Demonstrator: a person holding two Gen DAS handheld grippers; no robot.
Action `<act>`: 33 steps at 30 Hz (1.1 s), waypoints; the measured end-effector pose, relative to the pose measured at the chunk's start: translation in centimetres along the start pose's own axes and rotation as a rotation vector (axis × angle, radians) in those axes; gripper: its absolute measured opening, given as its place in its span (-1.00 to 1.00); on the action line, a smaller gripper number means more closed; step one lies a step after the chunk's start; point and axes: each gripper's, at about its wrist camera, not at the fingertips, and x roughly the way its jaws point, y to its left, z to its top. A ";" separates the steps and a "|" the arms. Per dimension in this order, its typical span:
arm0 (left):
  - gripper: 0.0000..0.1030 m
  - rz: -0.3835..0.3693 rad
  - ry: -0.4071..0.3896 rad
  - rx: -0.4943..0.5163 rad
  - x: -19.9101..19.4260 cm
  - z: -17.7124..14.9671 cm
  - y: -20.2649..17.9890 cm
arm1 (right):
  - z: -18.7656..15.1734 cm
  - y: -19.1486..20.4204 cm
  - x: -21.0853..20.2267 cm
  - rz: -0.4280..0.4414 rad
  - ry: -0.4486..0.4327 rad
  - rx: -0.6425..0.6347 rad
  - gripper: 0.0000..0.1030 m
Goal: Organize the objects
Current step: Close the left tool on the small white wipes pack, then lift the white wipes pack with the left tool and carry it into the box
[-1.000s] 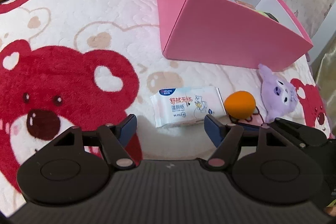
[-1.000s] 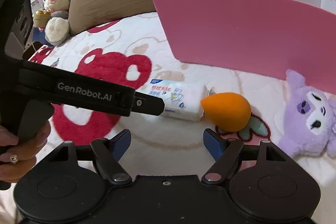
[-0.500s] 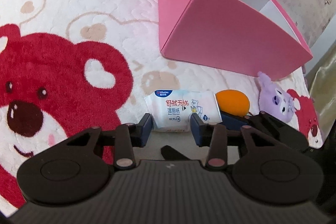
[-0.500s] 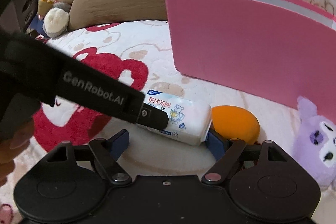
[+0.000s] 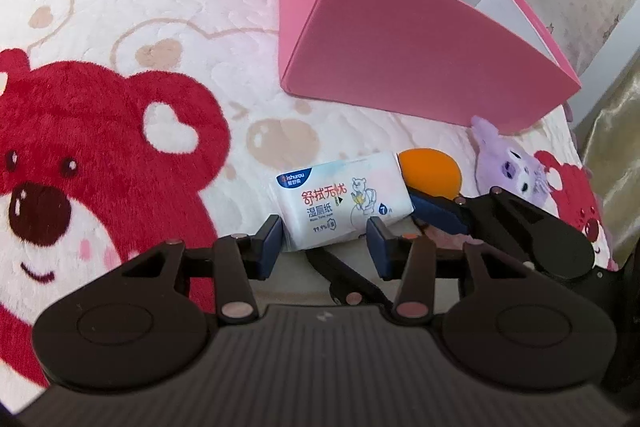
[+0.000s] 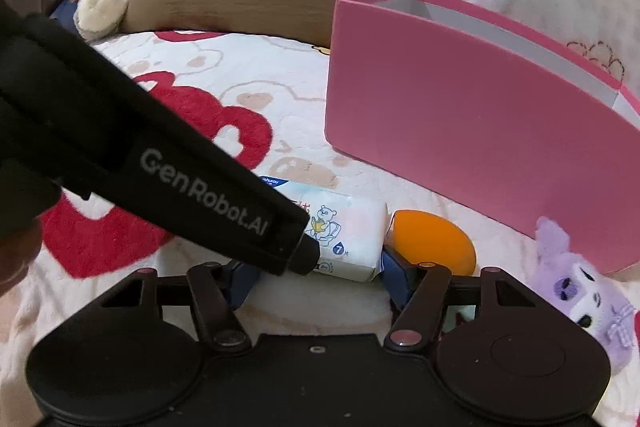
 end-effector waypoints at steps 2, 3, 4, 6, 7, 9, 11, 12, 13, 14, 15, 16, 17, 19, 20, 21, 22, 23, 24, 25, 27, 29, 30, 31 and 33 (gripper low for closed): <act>-0.16 0.000 0.003 0.004 -0.6 -0.1 -0.3 | 0.1 -0.2 -0.5 0.010 -0.001 0.018 0.34; -0.16 0.001 0.005 0.007 -0.9 -0.1 -0.5 | 0.1 -0.3 -1.0 0.011 -0.002 0.025 0.34; -0.16 0.003 0.007 0.014 -1.2 -0.1 -0.7 | 0.2 -0.3 -1.3 0.012 -0.004 0.030 0.34; -0.16 0.013 0.015 0.032 -1.8 0.0 -1.4 | 0.3 -0.4 -2.1 0.010 -0.009 0.042 0.34; -0.15 0.021 0.020 0.048 -2.1 0.0 -1.8 | 0.4 -0.3 -2.4 0.012 -0.009 0.051 0.34; -0.15 0.035 0.035 0.082 -2.7 0.1 -2.6 | 0.7 -0.6 -3.0 0.020 -0.002 0.075 0.34; -0.15 0.035 0.040 0.093 -3.4 0.1 -3.2 | 0.9 -0.7 -3.7 0.030 0.003 0.095 0.34; -0.14 0.034 0.044 0.098 -3.8 0.2 -3.5 | 1.0 -0.7 -4.1 0.031 0.004 0.099 0.34; -0.14 0.034 0.049 0.103 -4.2 0.3 -3.7 | 0.9 -0.8 -4.8 0.034 0.004 0.103 0.34; -0.14 0.034 0.051 0.108 -4.6 0.3 -4.0 | 0.9 -1.0 -5.4 0.041 -0.001 0.112 0.34; -0.14 0.034 0.052 0.117 -5.1 0.5 -4.4 | 1.2 -1.3 -5.9 0.049 -0.006 0.127 0.34; -0.14 0.033 0.053 0.126 -5.5 0.6 -4.8 | 1.4 -1.6 -6.3 0.058 -0.010 0.145 0.34; -0.14 0.030 0.050 0.136 -6.1 0.7 -5.2 | 1.5 -1.9 -6.9 0.066 -0.014 0.164 0.34; -0.14 0.027 0.042 0.155 -7.0 0.8 -5.9 | 1.9 -2.3 -8.0 0.071 -0.027 0.189 0.34; -0.14 0.025 0.037 0.165 -7.5 0.9 -6.3 | 2.1 -2.5 -8.5 0.072 -0.034 0.195 0.34; -0.14 0.021 0.032 0.171 -7.9 0.9 -6.6 | 2.2 -2.6 -9.0 0.071 -0.040 0.198 0.34; -0.14 0.017 0.029 0.175 -8.3 1.0 -6.9 | 2.3 -2.6 -9.7 0.068 -0.048 0.198 0.34; -0.14 0.013 0.029 0.178 -8.7 1.1 -7.2 | 2.2 -2.5 -10.4 0.065 -0.056 0.194 0.34; -0.13 0.008 0.034 0.178 -9.1 1.2 -7.4 | 2.3 -2.5 -11.0 0.062 -0.062 0.189 0.34; -0.13 0.005 0.041 0.172 -9.4 1.4 -7.6 | 2.5 -2.5 -11.4 0.059 -0.066 0.182 0.34; -0.13 0.006 0.042 0.166 -10.0 1.7 -8.3 | 2.8 -2.5 -12.1 0.049 -0.074 0.161 0.33; -0.13 0.011 0.035 0.178 -10.5 1.9 -9.2 | 3.2 -2.6 -12.8 0.026 -0.084 0.143 0.33; -0.13 0.014 0.032 0.182 -10.7 2.0 -9.5 | 3.5 -2.7 -12.9 0.018 -0.087 0.137 0.33; -0.13 0.016 0.029 0.188 -10.9 2.2 -9.9 | 3.7 -2.9 -13.2 0.013 -0.090 0.132 0.33; -0.13 0.015 0.024 0.193 -11.3 2.7 -10.5 | 4.1 -3.1 -13.7 -0.001 -0.095 0.123 0.33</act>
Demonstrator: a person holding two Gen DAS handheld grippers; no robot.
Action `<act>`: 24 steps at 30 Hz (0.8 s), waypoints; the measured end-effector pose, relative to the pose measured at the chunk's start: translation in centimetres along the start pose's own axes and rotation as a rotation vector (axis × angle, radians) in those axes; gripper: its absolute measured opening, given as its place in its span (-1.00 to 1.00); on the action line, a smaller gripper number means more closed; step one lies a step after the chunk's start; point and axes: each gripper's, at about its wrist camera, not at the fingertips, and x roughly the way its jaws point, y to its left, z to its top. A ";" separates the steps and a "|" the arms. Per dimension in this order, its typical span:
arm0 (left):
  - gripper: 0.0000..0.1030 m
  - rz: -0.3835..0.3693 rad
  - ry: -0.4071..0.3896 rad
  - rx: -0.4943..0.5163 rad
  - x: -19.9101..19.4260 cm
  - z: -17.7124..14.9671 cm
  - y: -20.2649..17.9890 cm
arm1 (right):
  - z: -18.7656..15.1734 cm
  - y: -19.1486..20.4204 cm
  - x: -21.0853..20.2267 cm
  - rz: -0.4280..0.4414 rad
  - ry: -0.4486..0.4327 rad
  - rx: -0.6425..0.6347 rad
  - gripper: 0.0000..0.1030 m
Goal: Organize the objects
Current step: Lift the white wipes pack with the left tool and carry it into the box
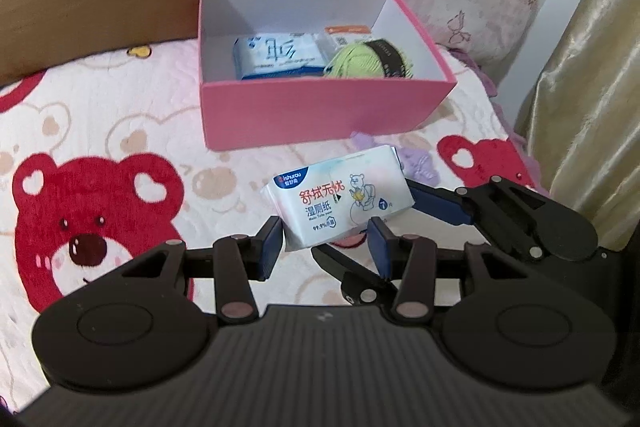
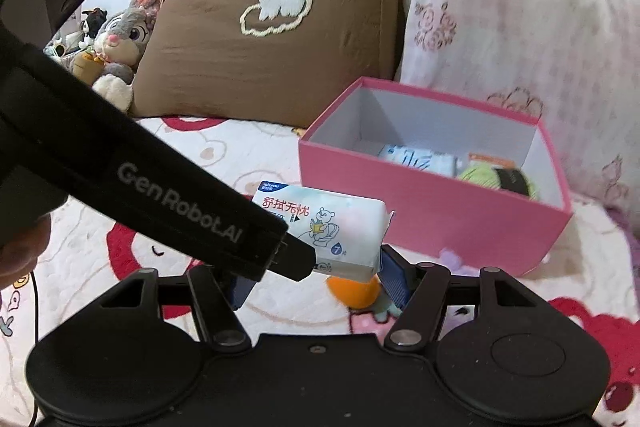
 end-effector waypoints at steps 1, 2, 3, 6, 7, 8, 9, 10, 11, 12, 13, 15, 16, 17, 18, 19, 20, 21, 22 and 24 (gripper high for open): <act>-0.13 0.000 -0.003 0.004 -0.3 0.3 -0.3 | 0.3 -0.1 -0.3 -0.005 -0.004 -0.004 0.33; -0.13 -0.001 -0.008 0.008 -0.6 0.7 -0.6 | 0.6 -0.3 -0.6 -0.009 -0.009 -0.006 0.33; -0.13 -0.001 -0.013 0.012 -0.8 1.0 -0.8 | 0.9 -0.5 -0.8 -0.012 -0.013 -0.006 0.33; -0.13 0.002 -0.025 0.024 -1.5 2.0 -1.4 | 2.0 -1.2 -1.3 -0.014 -0.023 -0.003 0.33; -0.13 0.003 -0.027 0.025 -1.6 2.4 -1.6 | 2.3 -1.4 -1.4 -0.013 -0.024 -0.002 0.33; -0.13 0.002 -0.027 0.024 -1.6 2.9 -1.6 | 2.6 -1.6 -1.5 -0.012 -0.025 -0.001 0.33; -0.13 0.000 -0.025 0.019 -1.7 3.3 -1.7 | 2.9 -1.8 -1.5 -0.012 -0.025 -0.001 0.33; -0.13 0.000 -0.022 0.013 -1.7 3.8 -1.7 | 3.3 -2.0 -1.4 -0.012 -0.024 -0.004 0.33; -0.13 0.005 -0.016 0.008 -1.8 4.3 -1.8 | 3.7 -2.3 -1.3 -0.009 -0.022 -0.007 0.31; -0.13 0.011 -0.013 0.007 -1.8 4.9 -1.9 | 4.1 -2.5 -1.2 -0.004 -0.022 -0.011 0.31; -0.13 0.016 -0.014 0.010 -1.9 5.5 -2.0 | 4.5 -2.8 -1.2 -0.002 -0.023 -0.013 0.30; -0.13 0.021 -0.014 0.010 -1.8 6.6 -2.2 | 5.3 -3.3 -0.7 -0.002 -0.021 -0.014 0.29; -0.13 0.021 -0.015 0.010 -1.7 7.1 -2.2 | 5.7 -3.6 -0.5 -0.002 -0.017 -0.009 0.28; -0.13 0.020 -0.019 0.009 -1.6 7.7 -2.2 | 6.1 -3.9 -0.3 -0.001 -0.013 0.003 0.27; -0.13 0.018 -0.021 0.005 -1.5 8.2 -2.2 | 6.5 -4.1 -0.1 0.000 -0.010 0.008 0.26; -0.13 0.015 -0.022 -0.001 -1.3 8.7 -2.1 | 6.8 -4.3 0.1 -0.001 -0.010 0.008 0.25; -0.13 0.012 -0.025 -0.006 -1.0 9.3 -2.0 | 7.2 -4.5 0.4 -0.002 -0.010 0.005 0.24; -0.13 0.011 -0.025 -0.013 -0.7 9.9 -1.9 | 7.5 -4.7 0.8 -0.003 -0.009 0.001 0.24; -0.13 0.011 -0.023 -0.023 -0.3 10.5 -1.7 | 7.8 -5.0 1.2 -0.004 -0.007 -0.003 0.21; -0.13 0.008 -0.018 -0.042 0.6 11.7 -1.4 | 8.5 -5.6 2.2 -0.006 0.003 -0.011 0.19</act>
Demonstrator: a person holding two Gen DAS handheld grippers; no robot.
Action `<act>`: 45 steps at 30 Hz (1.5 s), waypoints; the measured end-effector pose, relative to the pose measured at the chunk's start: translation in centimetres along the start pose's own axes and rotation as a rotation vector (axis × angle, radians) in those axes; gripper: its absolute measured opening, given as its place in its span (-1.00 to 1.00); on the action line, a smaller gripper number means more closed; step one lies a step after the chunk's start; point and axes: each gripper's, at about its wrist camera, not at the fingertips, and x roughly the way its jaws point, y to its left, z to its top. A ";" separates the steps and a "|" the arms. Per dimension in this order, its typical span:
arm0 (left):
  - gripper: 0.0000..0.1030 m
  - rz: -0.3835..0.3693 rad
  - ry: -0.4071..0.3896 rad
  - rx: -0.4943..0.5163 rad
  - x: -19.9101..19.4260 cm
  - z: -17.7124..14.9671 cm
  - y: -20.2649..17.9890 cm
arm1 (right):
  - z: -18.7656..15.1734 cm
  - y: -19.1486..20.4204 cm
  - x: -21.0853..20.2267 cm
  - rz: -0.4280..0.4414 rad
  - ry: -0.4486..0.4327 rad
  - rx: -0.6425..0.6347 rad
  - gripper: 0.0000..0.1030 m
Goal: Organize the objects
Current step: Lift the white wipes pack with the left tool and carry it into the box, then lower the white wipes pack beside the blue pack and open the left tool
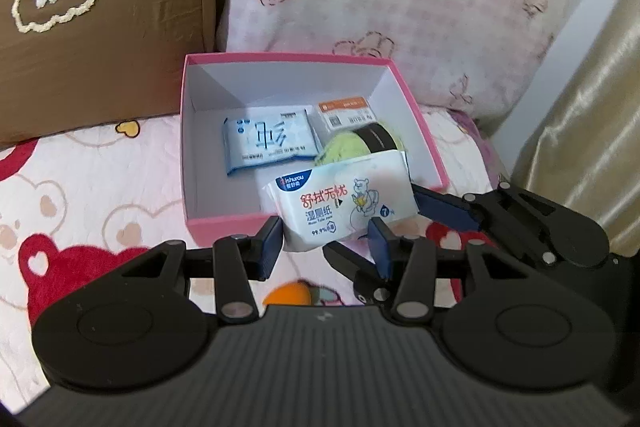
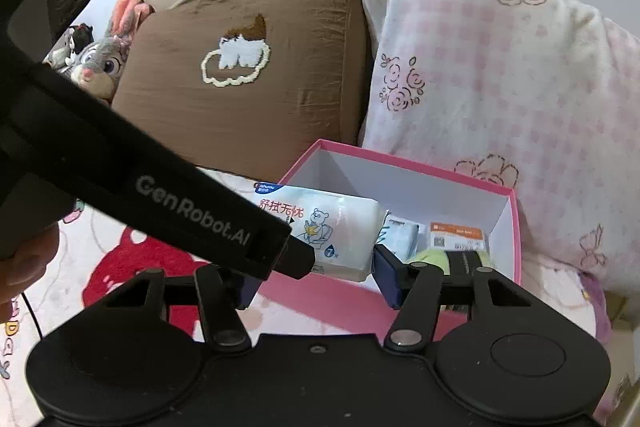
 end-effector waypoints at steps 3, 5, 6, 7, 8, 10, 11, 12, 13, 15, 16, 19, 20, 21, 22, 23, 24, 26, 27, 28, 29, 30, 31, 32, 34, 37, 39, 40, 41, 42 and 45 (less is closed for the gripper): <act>-0.13 -0.003 0.023 -0.052 2.0 1.6 0.7 | 1.1 -1.3 2.0 0.011 0.033 -0.005 0.17; -0.13 0.004 0.041 -0.079 3.6 2.5 1.2 | 1.7 -2.5 3.6 0.026 0.063 0.008 0.17; -0.13 0.006 0.049 -0.088 4.5 2.9 1.4 | 1.8 -3.0 4.4 0.032 0.078 0.017 0.16; -0.13 0.005 0.064 -0.105 5.4 3.2 1.7 | 1.9 -3.5 5.3 0.034 0.093 0.026 0.16; -0.12 0.006 0.089 -0.125 6.6 3.6 2.1 | 2.0 -4.0 6.3 0.038 0.115 0.032 0.15; -0.12 0.009 0.117 -0.154 8.3 4.2 2.8 | 1.9 -5.0 8.0 0.054 0.153 0.057 0.15; -0.13 0.011 0.134 -0.168 9.3 4.5 3.2 | 1.9 -5.3 8.9 0.063 0.173 0.067 0.15; -0.13 0.012 0.145 -0.179 10.1 4.7 3.4 | 1.9 -5.6 9.8 0.071 0.191 0.077 0.15; -0.12 0.014 0.155 -0.193 10.8 4.8 3.7 | 1.9 -5.9 10.7 0.081 0.211 0.086 0.15; -0.13 0.018 0.170 -0.207 12.2 5.1 4.3 | 1.9 -6.2 12.0 0.092 0.240 0.096 0.15; -0.13 0.019 0.180 -0.216 12.7 5.2 4.5 | 1.9 -6.3 12.6 0.096 0.256 0.099 0.15; -0.13 0.025 0.203 -0.230 14.2 5.3 5.1 | 1.7 -6.7 14.3 0.110 0.298 0.112 0.15; -0.13 0.029 0.210 -0.230 14.6 5.3 5.3 | 1.6 -6.8 14.7 0.114 0.309 0.117 0.15; -0.13 0.030 0.215 -0.234 14.9 5.2 5.4 | 1.4 -6.8 15.0 0.117 0.319 0.121 0.15; -0.13 0.032 0.220 -0.238 15.2 5.1 5.5 | 1.3 -6.9 15.4 0.119 0.326 0.124 0.15; -0.13 0.035 0.226 -0.239 15.5 5.0 5.7 | 1.2 -6.8 15.7 0.122 0.334 0.122 0.15; -0.13 0.038 0.231 -0.241 15.7 5.0 5.8 | 1.1 -6.7 16.0 0.124 0.341 0.122 0.15; -0.13 0.043 0.240 -0.245 16.2 4.8 6.1 | 0.8 -6.8 16.5 0.128 0.356 0.125 0.15; -0.13 0.045 0.237 -0.243 16.3 4.8 6.1 | 0.7 -6.8 16.7 0.129 0.362 0.127 0.15; -0.13 0.050 0.227 -0.234 16.4 4.7 6.1 | 0.6 -6.8 16.8 0.128 0.365 0.132 0.15; -0.12 0.055 0.214 -0.223 16.5 4.6 6.0 | 0.5 -6.9 17.0 0.125 0.366 0.139 0.15; -0.13 0.058 0.208 -0.216 16.7 4.5 5.9 | 0.4 -7.0 17.2 0.122 0.366 0.147 0.15; -0.14 0.060 0.203 -0.214 16.8 4.4 5.8 | 0.3 -7.0 17.3 0.118 0.368 0.148 0.15; -0.15 0.055 0.202 -0.219 16.8 4.4 5.8 | 0.1 -7.0 17.4 0.111 0.370 0.144 0.15; -0.12 0.058 0.184 -0.229 16.8 4.2 5.9 | 0.0 -7.0 17.6 0.086 0.371 0.129 0.15; -0.05 0.094 0.119 -0.226 15.8 4.1 5.8 | 0.1 -6.9 16.9 0.031 0.349 0.102 0.16; 0.01 0.096 0.087 -0.207 15.0 4.0 5.5 | 0.5 -6.9 15.8 0.039 0.324 0.100 0.16; 0.02 0.091 0.078 -0.204 14.6 3.9 5.4 | 0.7 -6.9 15.1 0.042 0.310 0.098 0.16; 0.04 0.094 0.065 -0.197 14.0 3.9 5.2 | 0.8 -6.9 14.4 0.043 0.297 0.093 0.16; 0.05 0.099 0.056 -0.184 13.6 3.8 5.0 | 1.0 -6.9 13.7 0.045 0.285 0.089 0.16; 0.06 0.126 0.046 -0.148 12.3 3.6 4.6 | 1.2 -6.9 11.6 0.057 0.254 0.089 0.16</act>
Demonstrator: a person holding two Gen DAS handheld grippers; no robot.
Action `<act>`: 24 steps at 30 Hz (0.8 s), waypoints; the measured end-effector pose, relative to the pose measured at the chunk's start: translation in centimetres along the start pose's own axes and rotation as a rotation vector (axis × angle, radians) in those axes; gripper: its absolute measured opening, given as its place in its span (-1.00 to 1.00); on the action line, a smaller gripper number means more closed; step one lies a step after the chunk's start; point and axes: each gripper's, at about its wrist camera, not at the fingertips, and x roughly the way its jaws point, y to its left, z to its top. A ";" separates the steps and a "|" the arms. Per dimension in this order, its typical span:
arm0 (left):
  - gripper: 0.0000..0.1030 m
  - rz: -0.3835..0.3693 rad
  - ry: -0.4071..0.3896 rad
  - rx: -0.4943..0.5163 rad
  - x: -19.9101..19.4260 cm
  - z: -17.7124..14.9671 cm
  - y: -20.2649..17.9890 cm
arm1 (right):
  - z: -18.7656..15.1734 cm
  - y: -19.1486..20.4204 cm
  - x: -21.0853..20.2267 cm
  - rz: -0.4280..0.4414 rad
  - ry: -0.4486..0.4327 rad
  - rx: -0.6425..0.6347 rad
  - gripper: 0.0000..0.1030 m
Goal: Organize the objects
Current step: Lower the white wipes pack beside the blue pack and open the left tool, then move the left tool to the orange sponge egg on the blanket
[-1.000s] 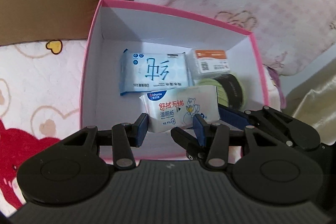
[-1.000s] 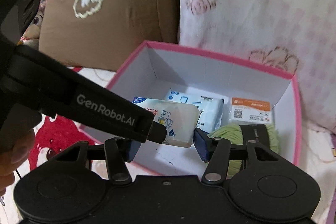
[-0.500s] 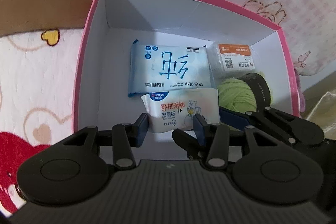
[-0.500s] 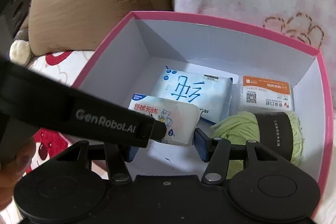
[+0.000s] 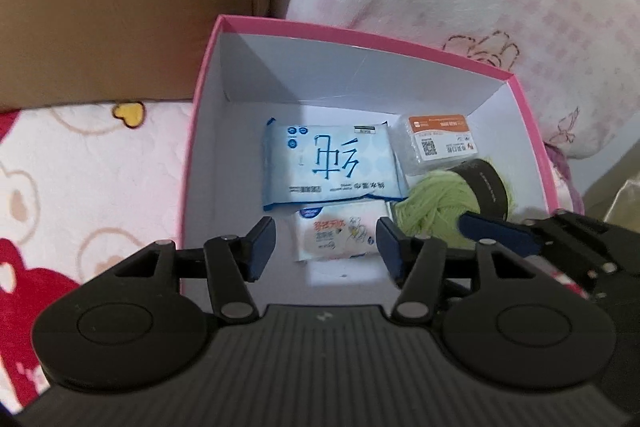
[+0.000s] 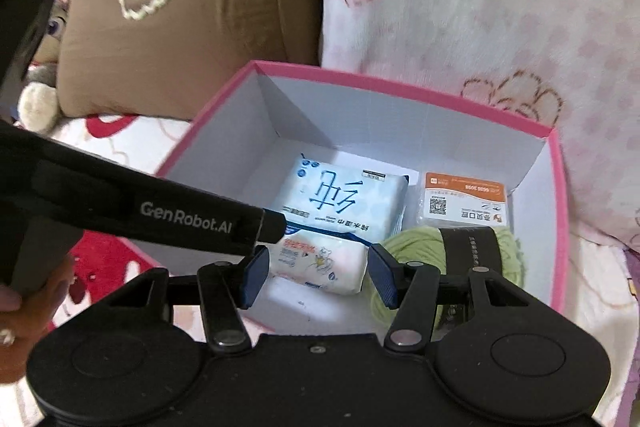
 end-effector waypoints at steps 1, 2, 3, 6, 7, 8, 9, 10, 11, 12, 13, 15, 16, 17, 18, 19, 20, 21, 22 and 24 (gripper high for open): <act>0.06 0.005 -0.001 0.007 -0.4 -0.2 0.0 | -0.2 0.0 -0.7 0.003 -0.008 0.001 0.16; 0.06 0.008 -0.004 0.014 -0.9 -0.3 0.1 | -0.3 0.1 -1.5 0.006 -0.016 0.002 0.16; 0.06 0.009 -0.008 0.020 -1.3 -0.5 0.1 | -0.4 0.1 -2.1 0.009 -0.022 0.001 0.16; 0.06 0.016 -0.014 0.038 -3.2 -1.1 0.2 | -0.9 0.4 -4.4 0.021 -0.049 -0.010 0.16; 0.06 0.017 -0.016 0.046 -3.8 -1.4 0.3 | -1.1 0.6 -5.2 0.024 -0.060 -0.014 0.16; 0.06 0.016 -0.020 0.055 -4.6 -1.6 0.3 | -1.3 0.8 -5.9 0.029 -0.072 -0.016 0.16; 0.06 0.016 -0.023 0.062 -5.3 -1.8 0.3 | -1.4 1.0 -6.6 0.034 -0.079 -0.017 0.16; 0.06 0.016 -0.024 0.071 -6.0 -2.0 0.3 | -1.5 1.2 -7.3 0.037 -0.085 -0.019 0.16; 0.06 0.015 -0.025 0.081 -6.7 -2.2 0.2 | -1.6 1.4 -8.1 0.039 -0.091 -0.022 0.16; 0.07 0.015 -0.026 0.088 -7.4 -2.4 0.2 | -1.8 1.7 -8.8 0.040 -0.098 -0.027 0.16; 0.07 0.015 -0.026 0.096 -8.0 -2.6 0.2 | -1.9 2.0 -9.5 0.039 -0.106 -0.033 0.16; 0.10 0.022 -0.028 0.117 -9.4 -3.1 0.0 | -2.2 2.6 -10.8 0.037 -0.120 -0.041 0.17; 0.12 0.031 -0.029 0.129 -10.0 -3.3 0.0 | -2.4 2.9 -11.4 0.034 -0.126 -0.042 0.20; 0.16 0.042 -0.029 0.139 -10.6 -3.5 0.0 | -2.5 3.1 -12.1 0.028 -0.132 -0.040 0.26; 0.18 0.051 -0.027 0.144 -11.0 -3.6 0.0 | -2.7 3.4 -12.6 0.022 -0.134 -0.040 0.27; 0.18 0.058 -0.022 0.147 -11.5 -3.8 0.1 | -2.8 3.7 -13.1 0.016 -0.135 -0.043 0.28; 0.18 0.062 -0.018 0.151 -12.0 -4.0 0.2 | -3.0 4.0 -13.5 0.012 -0.137 -0.049 0.28; 0.18 0.063 -0.018 0.155 -12.5 -4.2 0.4 | -3.1 4.3 -13.8 0.007 -0.137 -0.052 0.29; 0.19 0.063 -0.021 0.158 -13.0 -4.4 0.6 | -3.3 4.6 -14.2 0.005 -0.134 -0.055 0.33; 0.23 0.065 -0.026 0.163 -14.0 -4.9 1.0 | -3.7 5.1 -14.9 0.009 -0.130 -0.060 0.41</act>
